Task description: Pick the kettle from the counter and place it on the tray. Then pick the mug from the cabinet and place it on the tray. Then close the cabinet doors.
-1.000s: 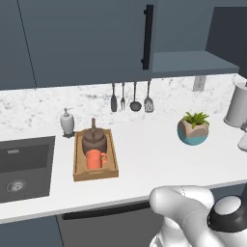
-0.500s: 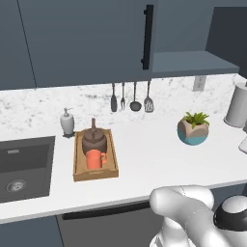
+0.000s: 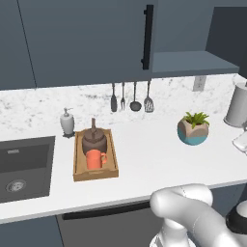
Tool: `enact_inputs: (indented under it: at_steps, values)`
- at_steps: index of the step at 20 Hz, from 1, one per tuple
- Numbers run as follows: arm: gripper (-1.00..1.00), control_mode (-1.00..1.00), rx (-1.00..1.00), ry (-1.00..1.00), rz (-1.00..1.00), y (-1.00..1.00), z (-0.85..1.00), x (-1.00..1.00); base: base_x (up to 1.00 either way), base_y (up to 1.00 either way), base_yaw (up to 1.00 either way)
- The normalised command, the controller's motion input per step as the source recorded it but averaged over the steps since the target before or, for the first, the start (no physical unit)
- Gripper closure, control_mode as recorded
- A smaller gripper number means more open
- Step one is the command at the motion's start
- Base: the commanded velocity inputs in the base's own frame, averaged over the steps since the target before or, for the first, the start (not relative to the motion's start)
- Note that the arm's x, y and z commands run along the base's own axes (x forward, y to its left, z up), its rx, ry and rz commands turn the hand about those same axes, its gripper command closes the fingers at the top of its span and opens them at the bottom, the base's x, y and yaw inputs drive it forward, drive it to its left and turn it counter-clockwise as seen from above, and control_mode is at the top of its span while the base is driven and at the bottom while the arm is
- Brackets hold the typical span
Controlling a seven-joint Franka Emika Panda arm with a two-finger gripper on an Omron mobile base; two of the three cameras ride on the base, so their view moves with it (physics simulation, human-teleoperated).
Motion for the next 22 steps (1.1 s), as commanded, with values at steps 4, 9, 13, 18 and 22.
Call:
enact_inputs:
  at_steps: [4, 9, 13, 18, 22]
  values:
    - [1.00, -1.00, 0.01, -0.15, -0.08, -0.23, 0.14, 0.21, 0.00, 0.00, 0.00]
    - [1.00, -1.00, 0.01, -0.11, -0.14, -0.33, 0.17, 0.28, 0.00, 0.00, 0.00]
    - [1.00, -1.00, 0.00, -0.11, -0.20, -0.32, 0.08, 0.18, 0.00, 0.00, 0.00]
    - [1.00, -1.00, 0.00, -0.13, -0.19, -0.36, 0.05, 0.01, 0.00, 0.00, 0.00]
    - [1.00, -1.00, 0.00, -0.23, -0.15, -0.33, 0.11, 0.00, 0.00, 0.00, 0.00]
